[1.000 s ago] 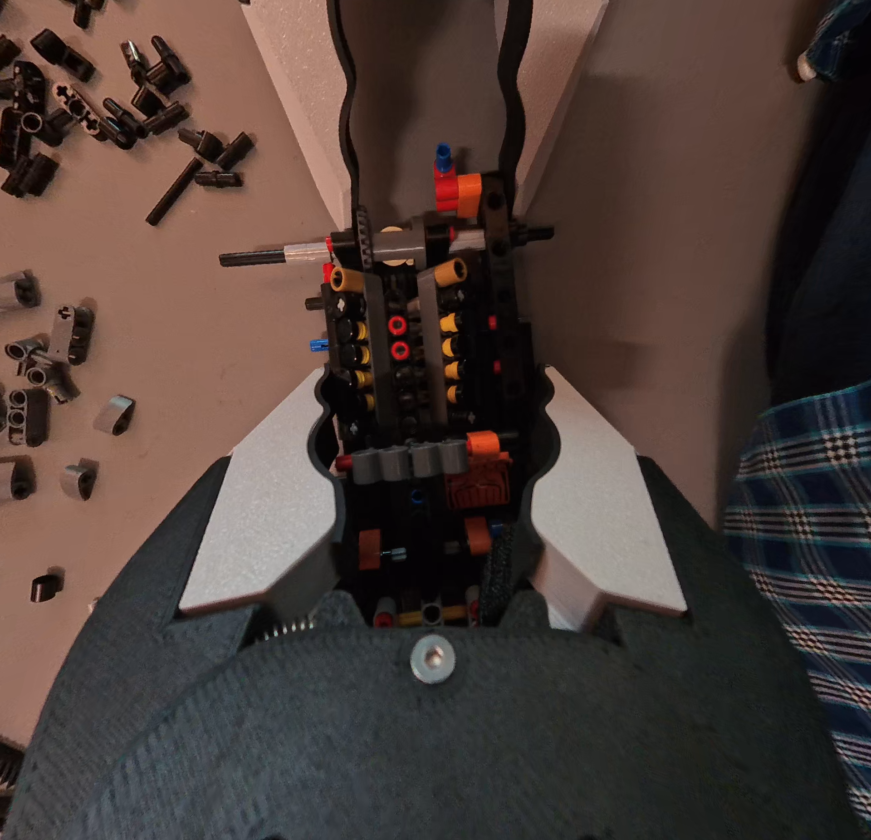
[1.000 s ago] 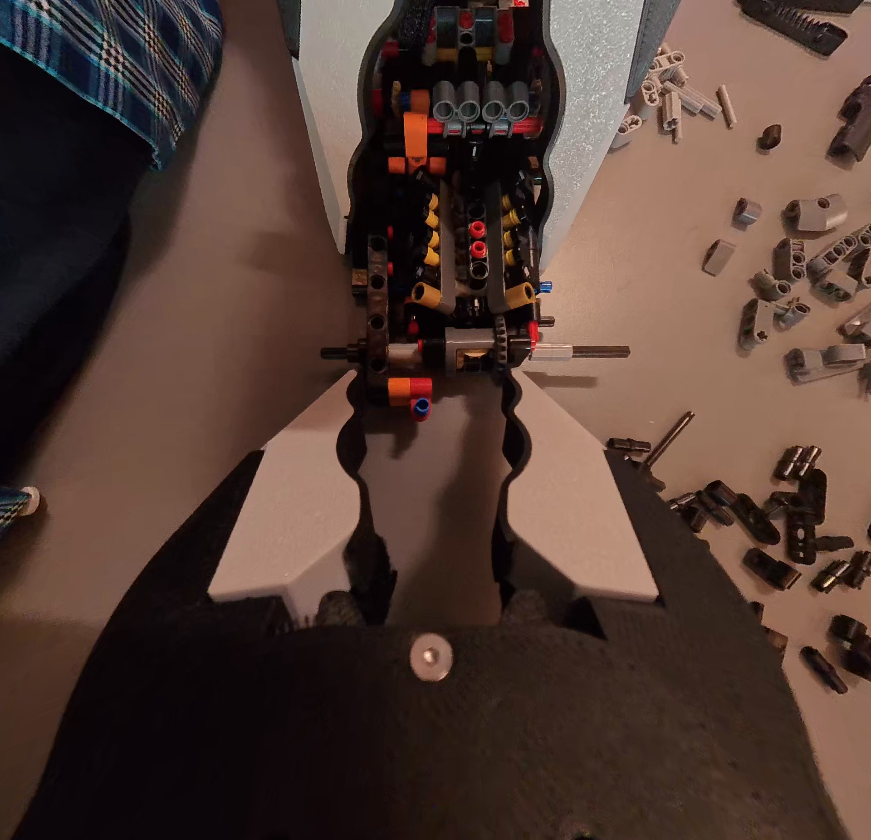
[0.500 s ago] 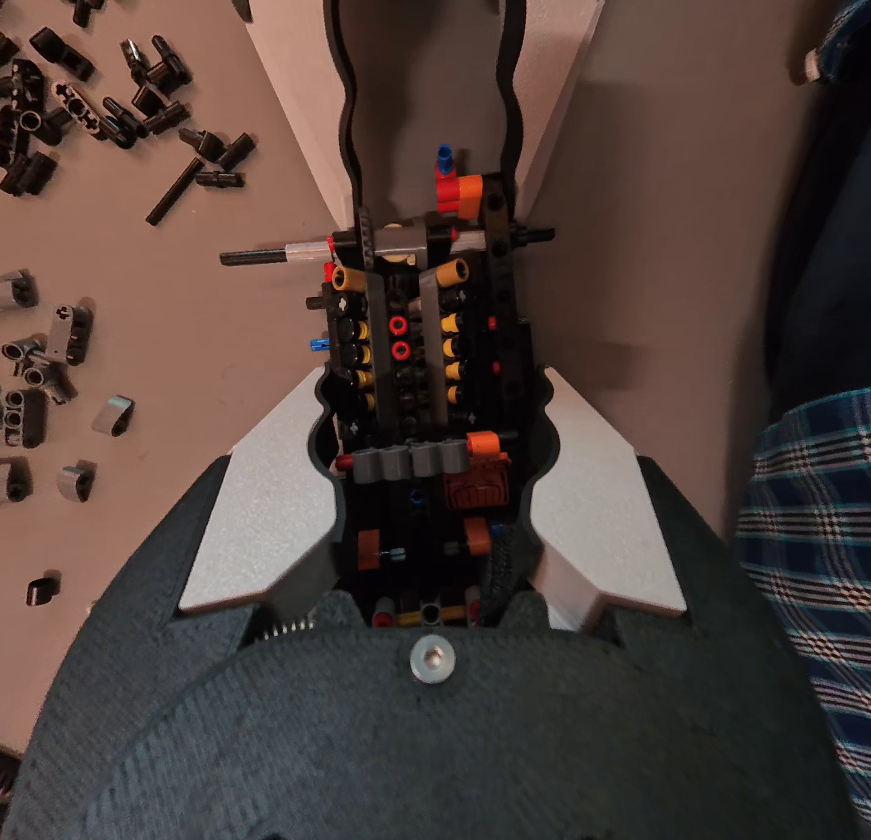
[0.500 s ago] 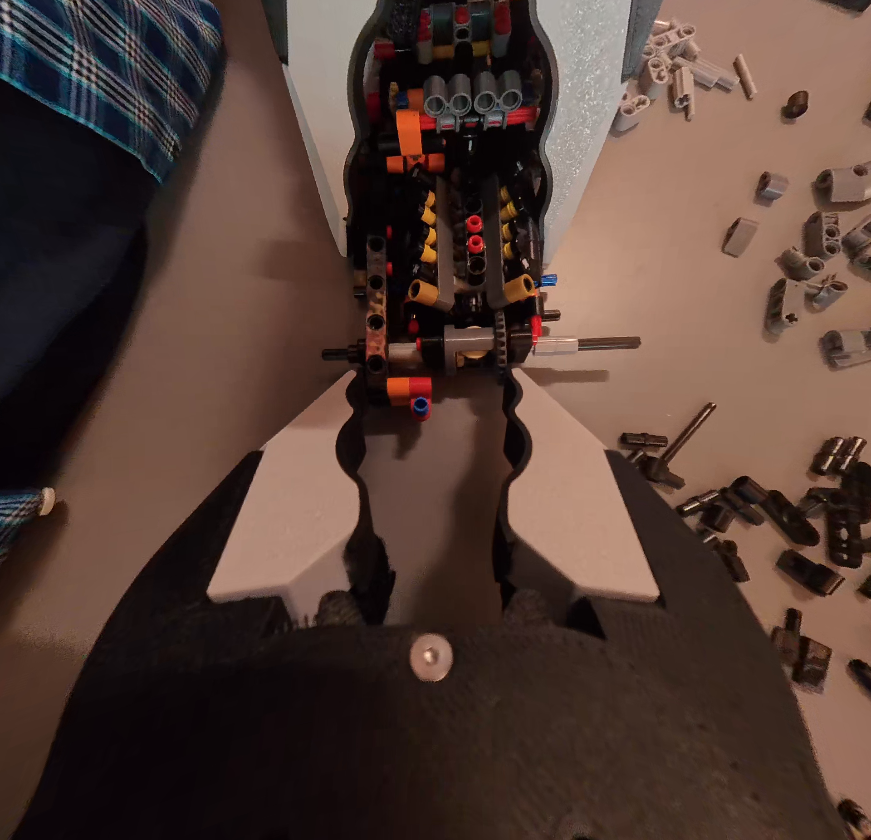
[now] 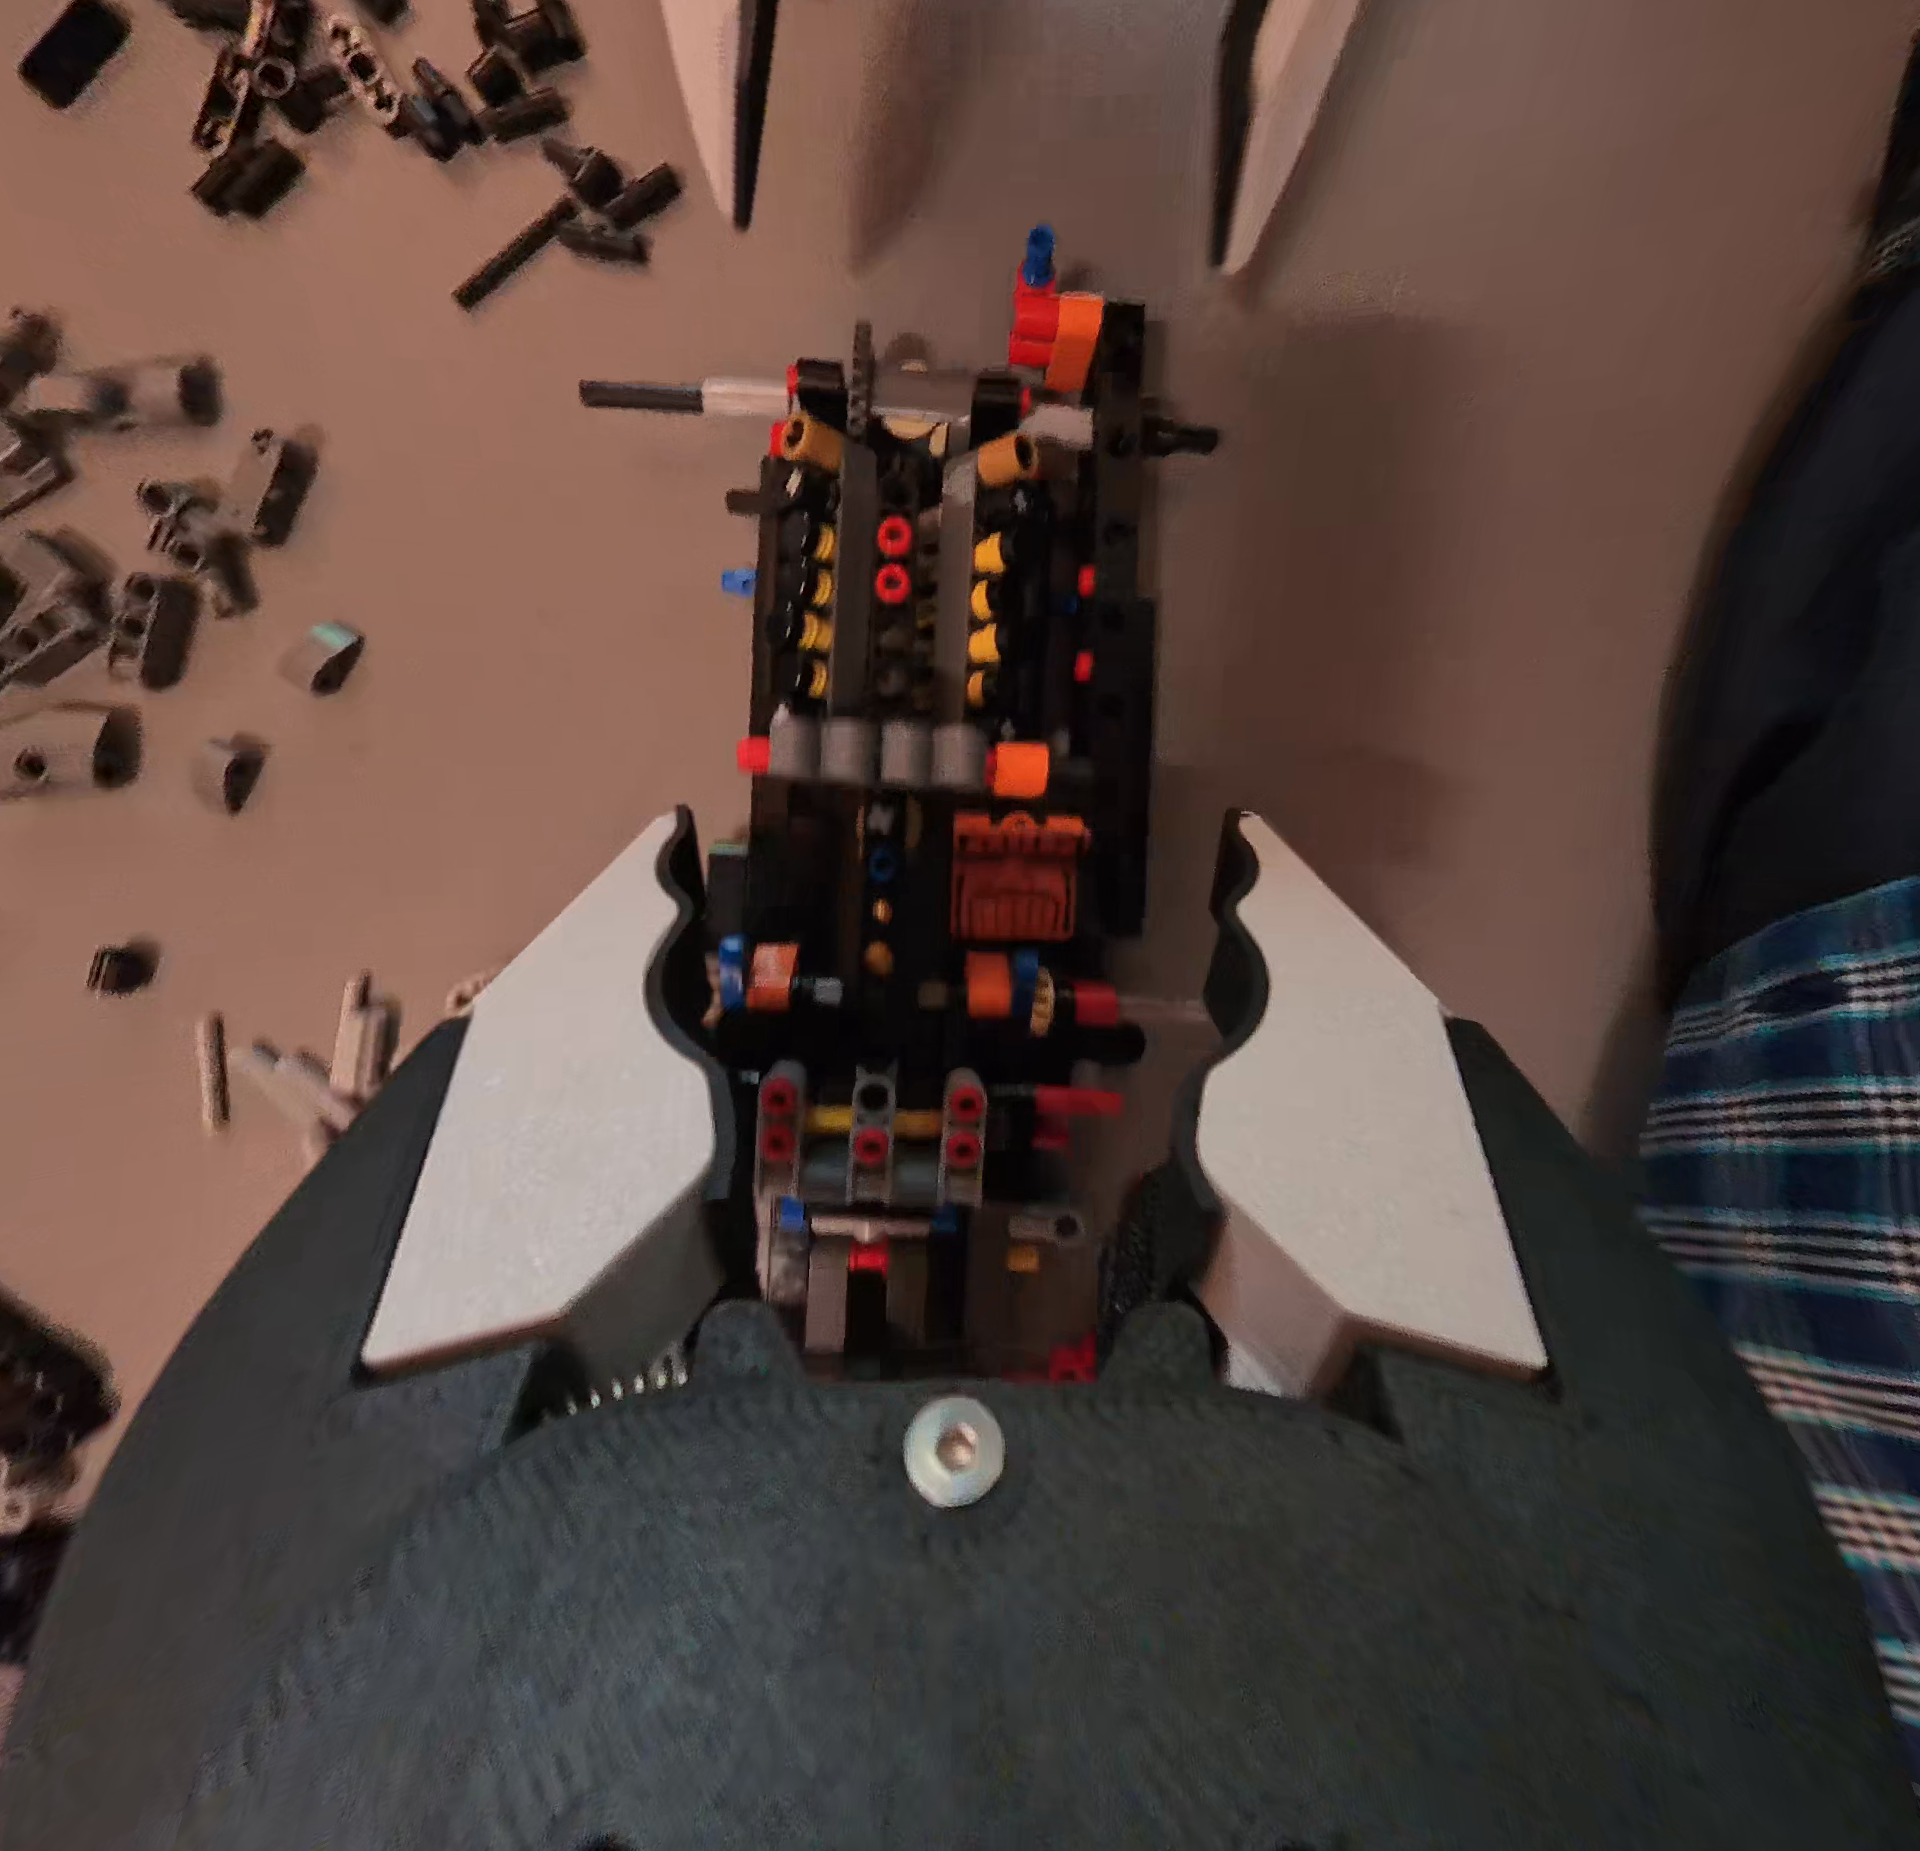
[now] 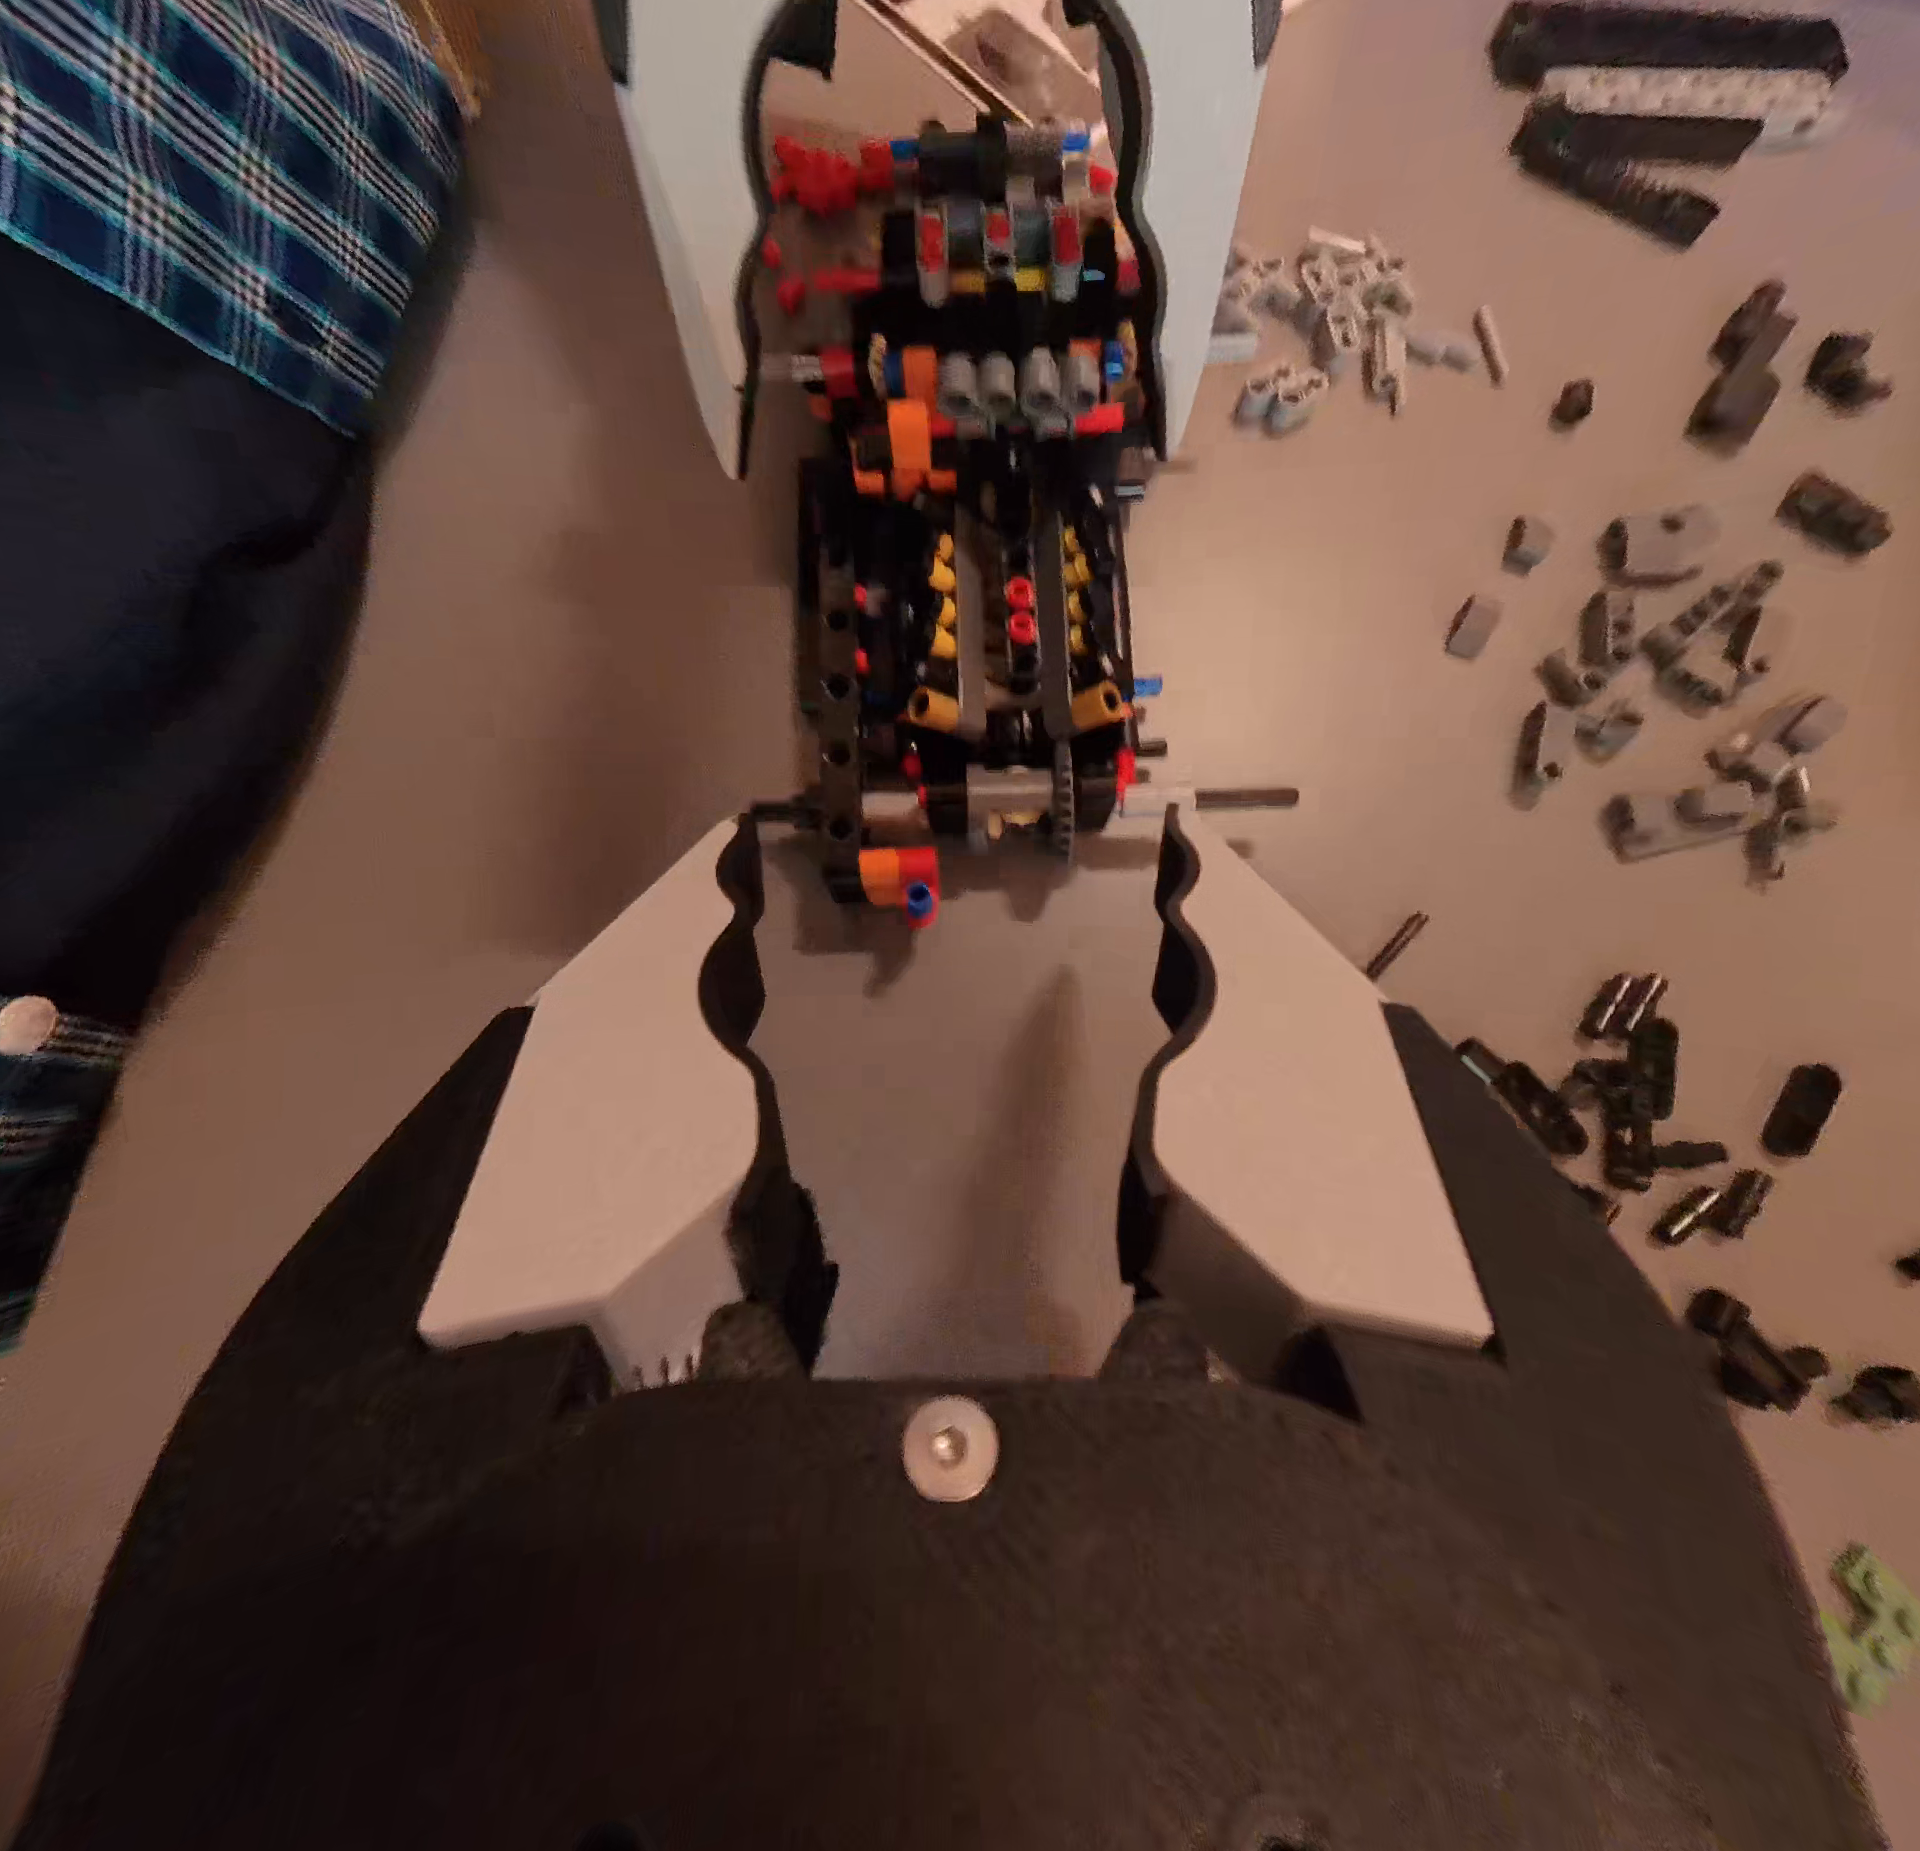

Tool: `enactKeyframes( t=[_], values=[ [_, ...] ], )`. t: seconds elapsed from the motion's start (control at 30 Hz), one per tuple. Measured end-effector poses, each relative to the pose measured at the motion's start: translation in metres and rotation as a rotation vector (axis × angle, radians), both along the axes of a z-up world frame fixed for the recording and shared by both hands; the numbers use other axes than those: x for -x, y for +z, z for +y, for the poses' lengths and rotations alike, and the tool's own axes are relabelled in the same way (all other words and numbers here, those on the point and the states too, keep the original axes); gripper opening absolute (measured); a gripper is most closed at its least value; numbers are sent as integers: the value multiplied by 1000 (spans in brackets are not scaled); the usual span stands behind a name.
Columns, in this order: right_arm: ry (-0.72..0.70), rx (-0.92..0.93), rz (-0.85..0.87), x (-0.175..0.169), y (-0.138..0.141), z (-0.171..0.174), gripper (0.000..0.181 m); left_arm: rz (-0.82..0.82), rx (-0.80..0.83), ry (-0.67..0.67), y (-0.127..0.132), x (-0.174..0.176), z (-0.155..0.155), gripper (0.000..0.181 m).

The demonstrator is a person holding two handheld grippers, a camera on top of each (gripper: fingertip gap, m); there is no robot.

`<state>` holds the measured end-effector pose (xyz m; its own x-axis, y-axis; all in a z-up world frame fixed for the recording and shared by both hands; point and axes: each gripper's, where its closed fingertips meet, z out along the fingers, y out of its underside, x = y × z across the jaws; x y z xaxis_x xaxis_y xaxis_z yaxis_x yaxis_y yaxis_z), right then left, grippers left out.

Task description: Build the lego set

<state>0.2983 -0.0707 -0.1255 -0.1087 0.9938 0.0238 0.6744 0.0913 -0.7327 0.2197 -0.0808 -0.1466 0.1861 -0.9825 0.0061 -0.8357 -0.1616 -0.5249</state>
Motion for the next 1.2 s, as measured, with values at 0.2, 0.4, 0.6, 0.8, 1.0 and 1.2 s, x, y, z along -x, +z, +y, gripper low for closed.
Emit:
enactKeyframes(
  t=[0.2, 0.4, 0.6, 0.8, 1.0, 1.2],
  values=[
    [43, -73, -74, 33, -1, -13, 82, 16, -60, 37, -6, 15, -1, 98],
    [39, -78, -169, 52, -28, -6, 89, 31, -97, 32, -11, 16, 0, 99],
    [23, -83, -200, 55, -36, -3, 88, 19, -157, 41, -13, 16, 4, 95],
    [29, -71, -199, 56, -35, -2, 84, -10, -175, 42, -13, 15, 8, 90],
    [29, -70, -187, 56, -35, 0, 83, -32, -162, 35, -13, 14, 9, 87],
    [27, -64, -180, 57, -36, 0, 84, -38, -162, 33, -13, 13, 9, 89]
  ],
)
